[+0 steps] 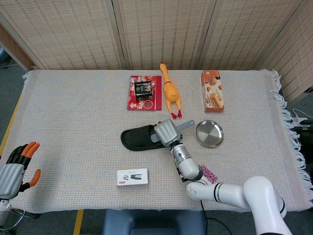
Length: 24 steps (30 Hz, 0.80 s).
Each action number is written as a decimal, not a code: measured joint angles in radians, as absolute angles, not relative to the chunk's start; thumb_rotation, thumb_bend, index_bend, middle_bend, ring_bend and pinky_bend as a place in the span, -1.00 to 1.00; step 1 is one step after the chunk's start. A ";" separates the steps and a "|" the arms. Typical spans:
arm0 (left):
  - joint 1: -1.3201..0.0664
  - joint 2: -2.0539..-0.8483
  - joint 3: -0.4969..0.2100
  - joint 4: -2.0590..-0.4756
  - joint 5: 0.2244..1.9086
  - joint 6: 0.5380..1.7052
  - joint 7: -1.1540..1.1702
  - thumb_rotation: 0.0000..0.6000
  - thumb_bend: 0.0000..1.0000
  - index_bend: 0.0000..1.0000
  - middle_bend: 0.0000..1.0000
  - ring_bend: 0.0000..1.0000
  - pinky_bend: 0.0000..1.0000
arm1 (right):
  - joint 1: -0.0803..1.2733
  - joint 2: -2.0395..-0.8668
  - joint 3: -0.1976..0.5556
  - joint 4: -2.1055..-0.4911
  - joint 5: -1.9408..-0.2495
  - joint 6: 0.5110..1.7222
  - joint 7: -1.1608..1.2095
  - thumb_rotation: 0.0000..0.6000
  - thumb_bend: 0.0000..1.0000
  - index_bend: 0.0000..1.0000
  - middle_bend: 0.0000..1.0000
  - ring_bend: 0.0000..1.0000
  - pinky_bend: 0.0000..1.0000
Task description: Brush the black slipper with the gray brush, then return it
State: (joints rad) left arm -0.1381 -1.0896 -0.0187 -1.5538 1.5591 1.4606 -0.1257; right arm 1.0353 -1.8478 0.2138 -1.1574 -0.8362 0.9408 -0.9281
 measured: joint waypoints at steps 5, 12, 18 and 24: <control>-0.141 -1.092 -0.020 -1.552 1.553 1.454 -0.120 1.00 -0.01 -1.00 -1.00 -1.00 -0.86 | 1.028 -1.838 0.201 -1.148 -0.831 0.938 -0.934 1.00 -0.27 0.86 0.36 0.16 0.61; -0.144 -1.095 -0.022 -1.554 1.550 1.449 -0.114 1.00 -0.02 -1.00 -1.00 -1.00 -0.86 | 1.025 -1.826 0.200 -1.158 -0.833 0.935 -0.927 1.00 -0.27 0.86 0.36 0.16 0.61; -0.146 -1.094 -0.022 -1.554 1.548 1.446 -0.118 1.00 -0.02 -1.00 -1.00 -1.00 -0.86 | 1.037 -1.846 0.209 -1.156 -0.833 0.930 -0.919 1.00 -0.27 0.86 0.36 0.16 0.61; -0.145 -1.093 -0.022 -1.552 1.548 1.448 -0.121 1.00 -0.02 -1.00 -1.00 -1.00 -0.86 | 1.044 -1.861 0.210 -1.142 -0.830 0.929 -0.920 1.00 -0.27 0.86 0.36 0.16 0.61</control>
State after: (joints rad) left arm -0.1448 -1.0928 -0.0216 -1.5520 1.5476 1.4477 -0.1206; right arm 1.0435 -1.8607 0.2099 -1.1419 -0.8297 0.9291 -0.9198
